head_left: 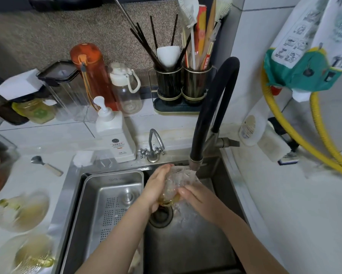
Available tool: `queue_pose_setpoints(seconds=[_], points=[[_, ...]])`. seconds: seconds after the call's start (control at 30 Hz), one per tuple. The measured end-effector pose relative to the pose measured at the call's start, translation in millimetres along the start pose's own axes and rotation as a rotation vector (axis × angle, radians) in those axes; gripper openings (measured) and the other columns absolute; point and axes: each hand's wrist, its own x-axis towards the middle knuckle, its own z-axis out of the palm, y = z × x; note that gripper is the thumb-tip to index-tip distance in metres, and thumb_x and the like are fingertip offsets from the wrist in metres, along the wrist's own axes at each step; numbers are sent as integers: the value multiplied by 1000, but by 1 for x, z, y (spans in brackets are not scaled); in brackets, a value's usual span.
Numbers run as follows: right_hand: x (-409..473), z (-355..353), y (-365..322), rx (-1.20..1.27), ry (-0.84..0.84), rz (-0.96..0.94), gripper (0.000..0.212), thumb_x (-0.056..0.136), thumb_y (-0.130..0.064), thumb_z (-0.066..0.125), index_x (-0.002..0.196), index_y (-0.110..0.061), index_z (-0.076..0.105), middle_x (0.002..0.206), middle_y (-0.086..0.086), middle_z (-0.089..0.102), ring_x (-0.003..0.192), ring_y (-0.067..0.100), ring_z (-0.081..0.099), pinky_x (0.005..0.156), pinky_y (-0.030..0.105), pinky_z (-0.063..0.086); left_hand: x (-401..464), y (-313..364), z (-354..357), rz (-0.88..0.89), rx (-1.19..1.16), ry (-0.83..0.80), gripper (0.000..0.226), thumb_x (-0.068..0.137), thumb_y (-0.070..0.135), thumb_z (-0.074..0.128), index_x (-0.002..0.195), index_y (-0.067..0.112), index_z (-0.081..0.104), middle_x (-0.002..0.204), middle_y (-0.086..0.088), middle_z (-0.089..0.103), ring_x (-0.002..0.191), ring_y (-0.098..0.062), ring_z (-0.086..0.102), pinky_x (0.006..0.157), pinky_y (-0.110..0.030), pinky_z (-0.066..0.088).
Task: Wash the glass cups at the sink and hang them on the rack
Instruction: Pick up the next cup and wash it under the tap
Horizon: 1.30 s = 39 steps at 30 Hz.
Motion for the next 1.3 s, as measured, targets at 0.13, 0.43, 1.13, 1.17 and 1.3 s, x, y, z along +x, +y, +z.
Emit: queue_pose_setpoints(seconds=[0.13,0.43,1.13,1.17,1.3], points=[[1,1,3,108,159,33,27,99,-30,43,86,-18,64,70,-16,66,70,-3,60,74,21,46,-7,-8,0,-113,-135,-107,57,87,63,50,129,24,50,120,-10,65,104,-30,67,89,-47,54],[1,8,0,398,191,180,24,99,-32,45,96,-24,68,92,2,72,89,14,68,83,27,50,-27,-28,18,125,-93,69,18,98,30,47,105,26,63,116,-13,66,109,-25,63,97,-44,50],[-17,15,-17,184,418,134,17,81,-40,66,94,-37,55,97,-11,61,91,3,59,83,22,47,-33,-10,7,89,-240,226,14,95,11,54,98,9,68,72,-6,68,64,-20,62,68,-36,52],[-20,18,-14,115,408,67,26,77,-45,68,99,-43,53,105,-12,57,98,0,56,87,19,45,-33,-8,7,30,-313,258,16,96,11,53,90,10,67,67,-6,66,59,-21,58,61,-32,49],[-30,29,6,28,416,-54,71,66,-46,74,129,-36,42,131,-18,38,124,-5,36,101,10,31,-31,-5,11,-118,-438,309,10,96,13,53,95,8,62,62,-6,63,49,-20,56,44,-25,46]])
